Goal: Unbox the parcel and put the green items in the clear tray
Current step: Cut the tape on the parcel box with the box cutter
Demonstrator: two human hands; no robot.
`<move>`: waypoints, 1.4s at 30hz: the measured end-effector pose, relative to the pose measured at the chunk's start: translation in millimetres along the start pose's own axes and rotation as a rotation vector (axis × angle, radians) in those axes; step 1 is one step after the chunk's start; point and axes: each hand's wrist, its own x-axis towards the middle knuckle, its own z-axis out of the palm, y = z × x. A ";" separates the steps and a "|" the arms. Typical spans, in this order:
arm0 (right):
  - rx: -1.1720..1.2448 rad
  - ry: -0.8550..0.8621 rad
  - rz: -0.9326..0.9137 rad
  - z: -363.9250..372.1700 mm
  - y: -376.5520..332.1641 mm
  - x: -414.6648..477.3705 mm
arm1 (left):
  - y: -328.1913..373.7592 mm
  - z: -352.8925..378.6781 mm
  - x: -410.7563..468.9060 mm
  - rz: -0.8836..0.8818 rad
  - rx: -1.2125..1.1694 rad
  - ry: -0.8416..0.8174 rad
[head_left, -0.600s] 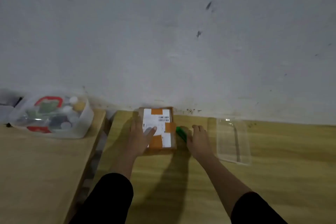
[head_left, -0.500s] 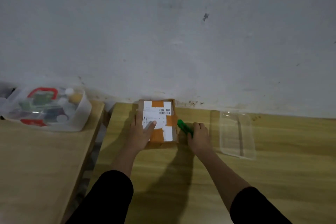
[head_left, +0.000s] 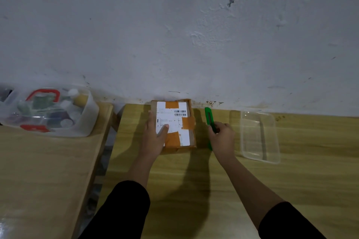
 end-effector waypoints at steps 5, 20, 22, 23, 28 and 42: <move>0.148 0.006 -0.093 -0.1 -37.4 -9.5 | 1.1 -0.2 0.1 0.002 -0.021 0.004; 0.236 0.052 0.065 33.8 -51.1 -14.2 | -9.7 -8.5 5.1 0.018 -0.185 -0.089; 0.309 -0.036 0.147 34.3 -44.2 -11.1 | -9.7 -9.0 5.4 0.001 -0.253 -0.105; 0.355 -0.109 0.180 34.8 -41.4 -10.2 | -8.5 -9.0 5.0 -0.007 -0.280 -0.120; 0.542 -0.304 0.239 31.4 -36.3 -13.9 | -7.0 -8.0 1.0 -0.002 -0.308 -0.169; 0.504 -0.304 0.199 -6.7 26.0 -110.5 | -26.8 10.6 -116.0 0.026 -0.267 -0.168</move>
